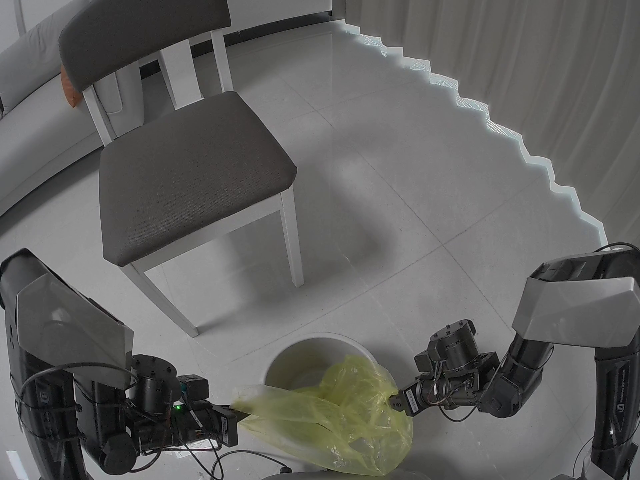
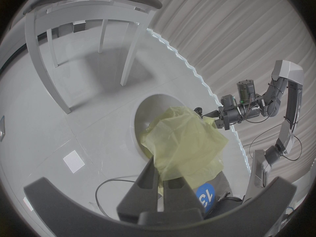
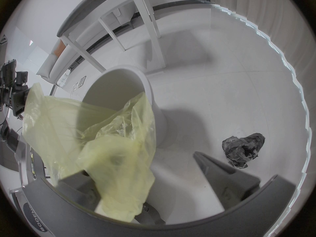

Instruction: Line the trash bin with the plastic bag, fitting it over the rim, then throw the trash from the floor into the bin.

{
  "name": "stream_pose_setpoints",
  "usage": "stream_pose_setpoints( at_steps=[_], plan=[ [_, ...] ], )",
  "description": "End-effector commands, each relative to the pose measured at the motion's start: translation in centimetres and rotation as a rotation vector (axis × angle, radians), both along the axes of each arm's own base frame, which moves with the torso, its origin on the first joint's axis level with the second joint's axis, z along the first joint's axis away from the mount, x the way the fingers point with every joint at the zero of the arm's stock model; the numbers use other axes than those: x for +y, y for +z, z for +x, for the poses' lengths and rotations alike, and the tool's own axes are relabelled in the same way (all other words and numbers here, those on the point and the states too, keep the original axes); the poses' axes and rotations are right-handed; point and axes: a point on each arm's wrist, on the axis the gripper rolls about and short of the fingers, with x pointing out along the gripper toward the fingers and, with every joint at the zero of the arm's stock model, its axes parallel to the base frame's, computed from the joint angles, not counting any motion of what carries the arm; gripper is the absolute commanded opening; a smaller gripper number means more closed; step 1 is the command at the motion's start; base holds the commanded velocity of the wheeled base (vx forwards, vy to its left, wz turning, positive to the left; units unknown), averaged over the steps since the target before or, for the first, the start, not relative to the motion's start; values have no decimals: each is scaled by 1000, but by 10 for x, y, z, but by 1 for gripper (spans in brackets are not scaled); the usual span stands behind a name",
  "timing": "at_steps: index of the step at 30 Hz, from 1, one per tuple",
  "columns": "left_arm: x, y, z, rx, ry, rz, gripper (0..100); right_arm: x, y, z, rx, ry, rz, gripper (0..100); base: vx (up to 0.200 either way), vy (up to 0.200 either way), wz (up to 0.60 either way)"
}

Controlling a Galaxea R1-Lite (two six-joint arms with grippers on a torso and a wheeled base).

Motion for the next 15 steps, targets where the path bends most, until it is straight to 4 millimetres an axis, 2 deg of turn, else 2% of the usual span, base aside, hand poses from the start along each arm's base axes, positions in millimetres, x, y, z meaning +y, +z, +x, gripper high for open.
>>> stream_pose_setpoints(
  at_steps=[1,2,3,4,7,12,15],
  plan=[
    [0,7,-3,-25,-1,-13,0,-7,21,-5,-37,-9,18,100,0,0,0],
    [1,8,-3,-21,14,-22,0,-11,42,-7,-90,-8,39,100,0,0,0],
    [1,8,-3,-21,14,-22,0,-11,43,-7,-93,-9,39,100,0,0,0],
    [1,7,-3,-14,21,-19,0,-14,57,-9,-126,-5,48,100,0,0,0],
    [1,5,-3,-8,31,-10,0,-18,73,-15,-174,17,51,100,0,0,0],
    [0,4,-3,-9,39,-1,0,-24,83,-16,-222,37,31,100,0,0,0],
    [1,5,-3,-12,40,-2,0,-24,96,-21,-257,50,44,100,0,0,0]
  ],
)
